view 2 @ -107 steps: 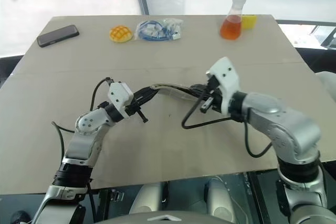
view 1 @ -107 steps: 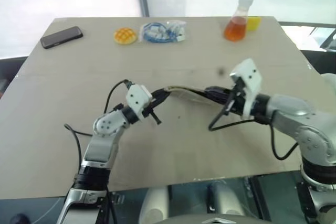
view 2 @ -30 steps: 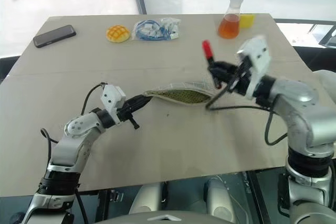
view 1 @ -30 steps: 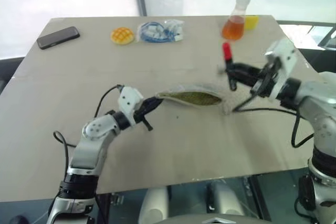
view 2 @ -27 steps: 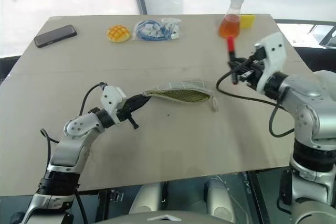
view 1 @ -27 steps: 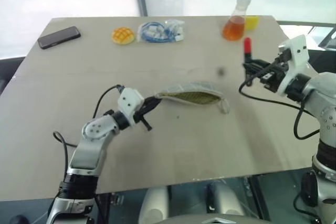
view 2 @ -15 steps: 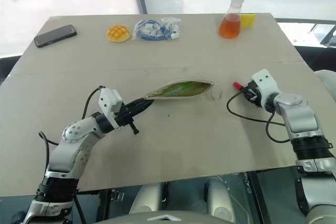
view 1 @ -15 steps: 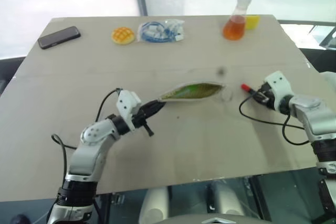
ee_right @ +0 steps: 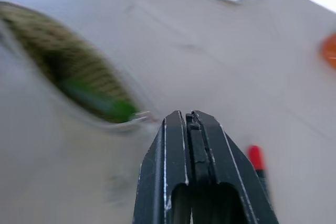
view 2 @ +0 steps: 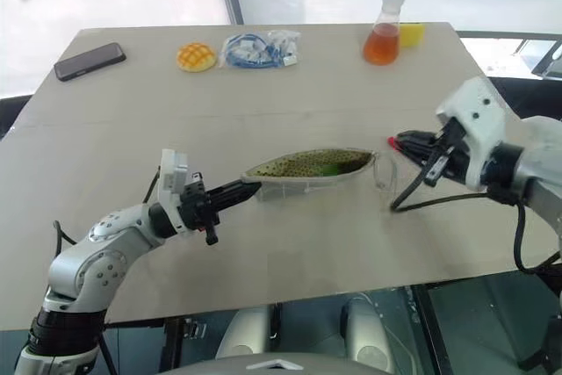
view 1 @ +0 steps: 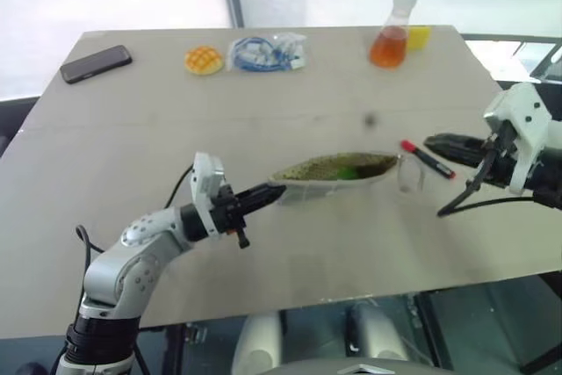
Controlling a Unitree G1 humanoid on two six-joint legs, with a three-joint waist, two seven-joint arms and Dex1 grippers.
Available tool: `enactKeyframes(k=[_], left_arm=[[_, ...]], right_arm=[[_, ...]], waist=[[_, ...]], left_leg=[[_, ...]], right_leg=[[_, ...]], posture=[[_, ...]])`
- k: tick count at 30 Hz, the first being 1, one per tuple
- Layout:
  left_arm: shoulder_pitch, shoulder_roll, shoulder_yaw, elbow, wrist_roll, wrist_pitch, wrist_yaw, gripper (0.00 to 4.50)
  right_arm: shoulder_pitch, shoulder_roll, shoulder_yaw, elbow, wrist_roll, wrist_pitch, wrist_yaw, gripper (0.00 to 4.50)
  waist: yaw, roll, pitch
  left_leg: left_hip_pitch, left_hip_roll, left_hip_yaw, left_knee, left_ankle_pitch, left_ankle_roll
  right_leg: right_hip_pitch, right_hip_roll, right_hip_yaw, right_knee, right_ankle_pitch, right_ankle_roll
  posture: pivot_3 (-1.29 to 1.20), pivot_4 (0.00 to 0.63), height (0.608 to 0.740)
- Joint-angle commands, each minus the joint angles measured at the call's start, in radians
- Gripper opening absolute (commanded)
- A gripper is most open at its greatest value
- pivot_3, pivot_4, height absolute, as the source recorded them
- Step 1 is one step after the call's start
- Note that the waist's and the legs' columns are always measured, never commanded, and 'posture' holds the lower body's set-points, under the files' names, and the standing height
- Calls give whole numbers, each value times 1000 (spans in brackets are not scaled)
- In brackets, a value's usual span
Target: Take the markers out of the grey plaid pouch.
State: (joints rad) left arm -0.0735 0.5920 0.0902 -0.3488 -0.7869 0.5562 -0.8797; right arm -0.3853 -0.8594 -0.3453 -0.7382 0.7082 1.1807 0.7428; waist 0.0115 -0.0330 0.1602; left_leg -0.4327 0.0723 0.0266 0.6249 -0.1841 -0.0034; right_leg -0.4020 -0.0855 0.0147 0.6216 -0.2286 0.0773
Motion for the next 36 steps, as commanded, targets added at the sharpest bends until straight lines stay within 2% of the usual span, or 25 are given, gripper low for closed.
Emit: enactKeyframes(k=[1,7,11,13,16,19,21,25,28,34,36], left_arm=[[2,-10,-22,-37,6,-12,-21,0],[6,-13,-42,-16,37,-34,-50,0],[13,-27,-46,-12,37,-39,-53,0],[30,-35,-50,-6,42,-47,-59,0],[46,-47,-41,5,35,-42,-59,0],[52,-52,-36,5,25,-30,-58,0],[53,-54,-34,3,22,-26,-57,0],[48,-67,-61,-19,12,11,-38,0],[41,-81,-71,-36,3,33,-21,0],[31,-91,-93,-56,4,61,-25,0],[20,-96,-81,-48,9,58,-14,0]], right_arm=[[-45,58,128,-60,43,30,-78,45],[-130,186,466,112,-126,-77,-166,45],[-183,171,691,243,-290,-209,-122,45],[-232,147,855,312,-459,-385,-67,45],[-269,119,995,357,-604,-568,36,1355],[-297,146,1046,449,-753,-701,13,2618],[-296,155,1050,476,-794,-742,38,2618],[-315,245,1031,574,-916,-843,-53,2618],[-311,290,1035,634,-974,-886,-53,2618],[-318,459,1060,934,-1062,-983,-121,2618],[-312,466,1025,936,-1063,-991,-114,2095]], waist=[[0,-1,0],[0,0,0],[1,0,0],[-2,0,0],[-7,0,0],[-9,0,0],[-10,0,0],[-15,-1,0],[-20,-1,0],[-31,-2,-3],[-31,-2,-4]], left_leg=[[0,0,0,0,0,0],[-1,0,0,-1,0,0],[-2,0,0,-1,0,0],[-2,0,0,-1,0,0],[-2,0,1,-1,0,0],[-1,0,0,-1,0,0],[-1,0,0,0,0,0],[-1,0,0,0,0,0],[-1,0,0,0,0,0],[3,1,0,0,0,0],[5,1,-1,0,0,0]], right_leg=[[0,0,0,0,0,0],[-1,0,0,0,1,-1],[-1,0,0,0,1,-1],[-2,0,0,0,1,-1],[-2,0,0,0,1,-1],[-2,1,0,0,0,-1],[-2,1,0,1,1,-1],[-1,1,0,1,1,-1],[-1,1,0,2,1,-1],[0,2,0,3,1,-1],[2,3,0,4,1,-1]], posture=[[0,150,740],[0,150,740],[0,150,740],[0,150,740],[0,150,740],[0,150,740],[0,150,740],[0,150,740],[0,150,740],[0,150,740],[0,150,740]])
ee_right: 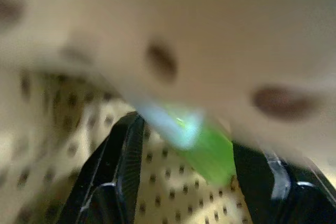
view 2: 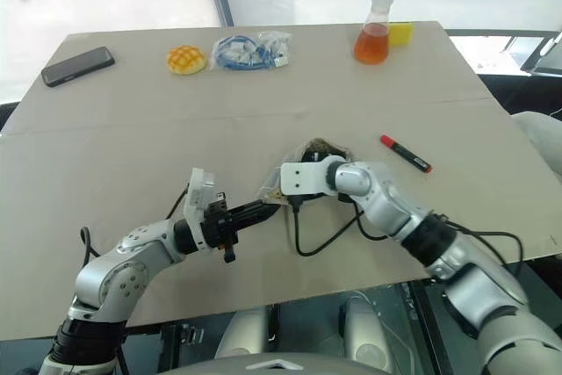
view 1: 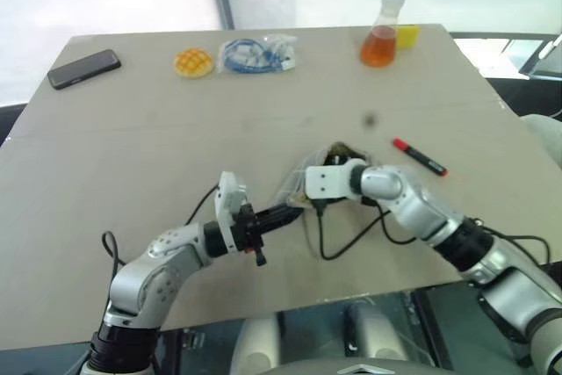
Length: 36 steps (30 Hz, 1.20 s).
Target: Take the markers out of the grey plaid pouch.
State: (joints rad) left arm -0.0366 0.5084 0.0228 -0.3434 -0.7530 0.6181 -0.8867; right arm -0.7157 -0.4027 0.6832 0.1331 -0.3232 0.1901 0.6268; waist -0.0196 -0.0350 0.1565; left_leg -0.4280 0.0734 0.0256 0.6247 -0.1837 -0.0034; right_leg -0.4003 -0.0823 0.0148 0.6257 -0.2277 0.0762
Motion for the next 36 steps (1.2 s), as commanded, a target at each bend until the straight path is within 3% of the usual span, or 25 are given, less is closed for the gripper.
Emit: enactKeyframes(k=[1,3,8,12,20,22,25,27,30,33,36], left_arm=[[-23,-16,-4,-49,-27,-3,1,0],[-27,-15,18,-39,-27,1,16,0],[-36,-7,29,5,40,-50,28,0],[-111,-7,35,163,215,-219,86,0],[-209,-22,39,337,378,-407,145,0],[-213,-22,61,354,382,-436,152,0],[-205,-17,77,348,344,-418,121,0],[-179,-20,76,301,286,-370,75,0],[-148,-21,66,205,165,-238,22,0],[-127,-1,64,92,29,-76,9,0],[-113,21,69,27,-44,11,6,0]], right_arm=[[23,5,-29,41,-26,5,8,1741],[38,-32,-95,-64,-10,29,31,932],[105,-76,-282,-358,159,229,154,932],[186,-142,-543,-660,460,491,280,932],[222,-117,-912,-744,873,814,231,932],[245,-150,-971,-750,883,846,185,932],[321,-253,-925,-768,821,785,178,932],[322,-279,-828,-758,775,737,156,932],[305,-273,-645,-732,707,658,154,1690],[247,-211,-505,-649,589,577,69,2936],[200,-154,-478,-629,600,599,53,2936]], waist=[[0,0,0],[5,1,0],[12,2,1],[19,2,1],[30,2,1],[31,2,1],[33,2,1],[30,2,1],[15,2,1],[7,2,1],[6,2,1]], left_leg=[[1,0,0,0,0,0],[1,0,-1,0,0,0],[-4,0,-1,2,0,-1],[-6,0,-1,-1,0,-1],[-4,0,-1,-1,0,-1],[-5,0,-1,-1,0,-1],[-6,0,0,-1,0,-1],[-6,-1,0,-3,0,-1],[-5,0,1,-4,0,-1],[-5,0,0,-3,0,0],[-5,0,0,-1,0,0]], right_leg=[[1,0,0,0,0,0],[1,0,0,0,1,-1],[-1,-1,-1,-1,1,-2],[-2,0,-1,-2,1,-1],[-2,-1,-1,-3,1,-2],[-2,-1,-1,-3,1,-2],[-2,-1,-1,-3,1,-2],[-2,-1,-1,-4,1,-2],[-3,-1,1,-4,1,-2],[-3,0,0,-3,1,-1],[-3,-1,1,-2,1,-1]], posture=[[0,150,740],[0,150,740],[0,150,740],[0,150,740],[0,150,740],[0,150,740],[0,150,740],[0,150,740],[0,150,740],[0,150,740],[0,150,740]])
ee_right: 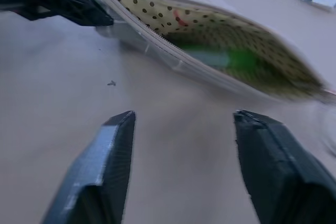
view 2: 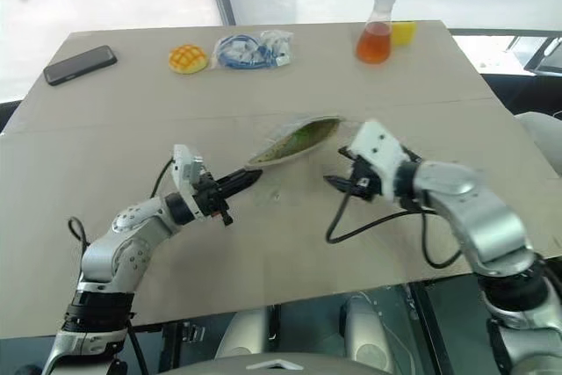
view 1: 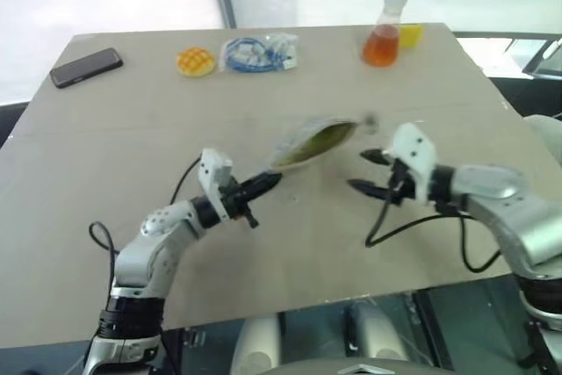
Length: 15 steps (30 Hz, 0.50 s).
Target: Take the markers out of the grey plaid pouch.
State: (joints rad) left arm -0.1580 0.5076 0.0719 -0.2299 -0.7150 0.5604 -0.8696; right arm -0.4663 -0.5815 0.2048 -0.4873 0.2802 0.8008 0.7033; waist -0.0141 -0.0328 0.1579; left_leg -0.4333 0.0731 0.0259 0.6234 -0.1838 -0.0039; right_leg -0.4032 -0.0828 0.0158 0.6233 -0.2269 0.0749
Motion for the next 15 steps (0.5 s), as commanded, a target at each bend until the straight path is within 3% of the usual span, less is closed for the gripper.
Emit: enactKeyframes(k=[1,7,10,14,15], left_arm=[[11,27,18,-100,-88,79,-12,0],[19,33,1,-132,-85,88,-13,0],[31,42,-11,-125,-58,67,-30,0],[48,56,-16,-116,-35,38,-67,0],[51,57,-18,-115,-31,33,-73,0]], right_arm=[[-58,42,-5,-4,5,-1,-33,2936],[-56,95,-84,-62,174,164,-20,2936],[-35,90,-188,-125,324,293,-5,2215],[-47,103,-264,-125,410,395,-61,341],[-52,104,-266,-116,413,408,-77,161]], waist=[[3,0,0],[7,0,0],[7,0,0],[4,0,0],[3,0,0]], left_leg=[[0,0,0,0,0,0],[0,0,-1,0,0,0],[0,0,-1,0,0,0],[0,0,-1,0,0,0],[0,0,-1,0,0,0]], right_leg=[[0,0,0,0,0,0],[1,0,0,-1,0,0],[1,0,-1,-1,0,0],[1,0,-1,-1,0,0],[1,0,-1,0,0,0]], posture=[[0,150,740],[0,150,740],[0,150,740],[0,150,740],[0,150,740]])
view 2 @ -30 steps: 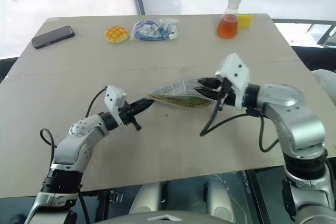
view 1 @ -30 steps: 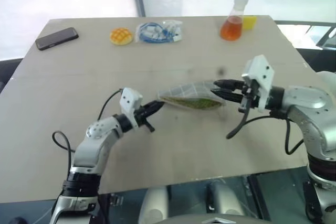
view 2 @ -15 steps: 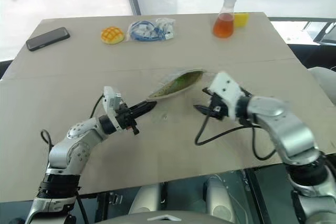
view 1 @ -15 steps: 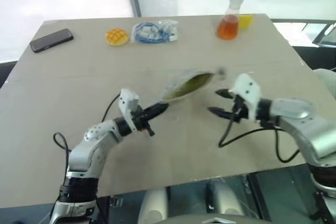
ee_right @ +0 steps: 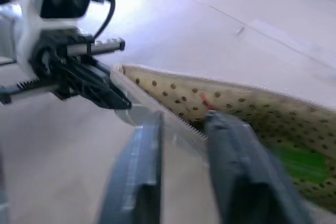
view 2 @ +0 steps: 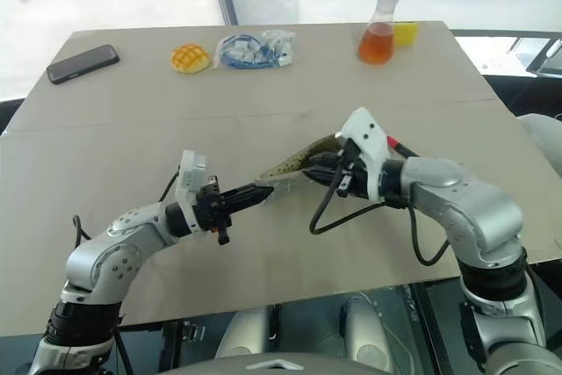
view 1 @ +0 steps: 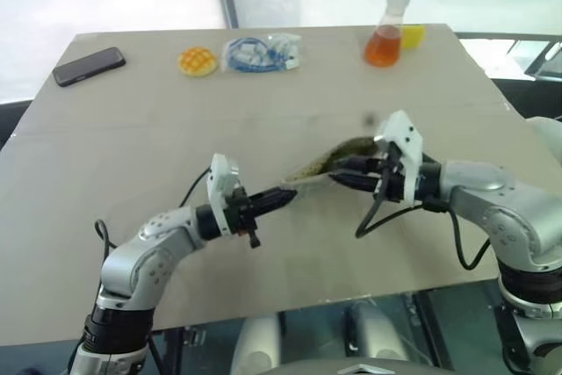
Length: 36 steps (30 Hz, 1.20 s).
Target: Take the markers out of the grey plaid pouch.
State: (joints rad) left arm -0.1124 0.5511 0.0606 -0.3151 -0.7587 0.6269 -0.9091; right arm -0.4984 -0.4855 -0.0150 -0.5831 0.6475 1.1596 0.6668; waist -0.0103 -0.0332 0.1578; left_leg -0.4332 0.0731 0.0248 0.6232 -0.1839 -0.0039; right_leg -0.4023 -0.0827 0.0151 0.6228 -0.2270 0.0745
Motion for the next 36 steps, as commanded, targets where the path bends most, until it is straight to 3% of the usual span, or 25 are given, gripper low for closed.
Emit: enactKeyframes(k=[1,5,8,12,13,16,20,21,26,31,36], left_arm=[[6,13,-8,-29,14,-38,-38,0],[6,6,-16,-29,11,-45,-61,0],[-12,-2,-7,-28,-34,-2,-54,0],[-32,4,26,-27,-192,155,-34,0],[-38,4,48,-14,-269,219,-14,0],[-54,30,105,42,-460,380,21,0],[-82,46,148,93,-591,483,91,0],[-87,46,151,103,-593,490,103,0],[-56,64,115,136,-478,465,68,0],[-51,50,86,136,-374,410,52,0],[-31,37,66,102,-339,385,33,0]], right_arm=[[-24,7,-38,-6,38,55,-56,71],[-37,-25,70,64,-48,20,-103,71],[-47,-134,286,81,-214,-117,-72,71],[-116,-263,541,115,-452,-335,15,71],[-129,-289,560,91,-448,-342,64,71],[-179,-336,559,27,-436,-326,148,912],[-238,-353,581,24,-522,-334,163,2510],[-249,-347,593,38,-555,-353,156,2928],[-268,-272,670,121,-661,-421,162,2928],[-293,-92,806,374,-832,-598,102,2928],[-264,94,783,611,-894,-703,-2,2928]], waist=[[-1,0,0],[-1,0,0],[0,0,0],[-3,0,0],[-3,0,0],[-3,0,1],[-2,0,1],[-1,0,1],[-3,-1,0],[-6,-1,0],[-6,-3,-1]], left_leg=[[0,0,0,0,0,0],[0,0,0,0,0,0],[-1,0,1,0,0,0],[-1,0,1,0,0,0],[-1,0,1,0,0,0],[-1,0,0,-1,0,0],[0,0,0,0,0,0],[0,0,0,0,0,0],[0,0,0,0,0,0],[1,0,0,0,0,0],[1,0,0,0,0,0]], right_leg=[[0,0,0,0,0,0],[-1,0,0,0,0,0],[-1,0,0,0,0,0],[-1,0,1,-1,0,0],[-2,0,1,-1,0,0],[-2,0,0,-1,0,1],[-2,1,0,0,0,1],[-2,0,0,0,0,1],[-2,0,0,0,0,0],[-2,1,0,0,0,0],[-2,1,0,1,0,0]], posture=[[0,150,740],[0,150,740],[0,150,740],[0,150,740],[0,150,740],[0,150,740],[0,150,740],[0,150,740],[0,150,740],[0,150,740],[0,150,740]])
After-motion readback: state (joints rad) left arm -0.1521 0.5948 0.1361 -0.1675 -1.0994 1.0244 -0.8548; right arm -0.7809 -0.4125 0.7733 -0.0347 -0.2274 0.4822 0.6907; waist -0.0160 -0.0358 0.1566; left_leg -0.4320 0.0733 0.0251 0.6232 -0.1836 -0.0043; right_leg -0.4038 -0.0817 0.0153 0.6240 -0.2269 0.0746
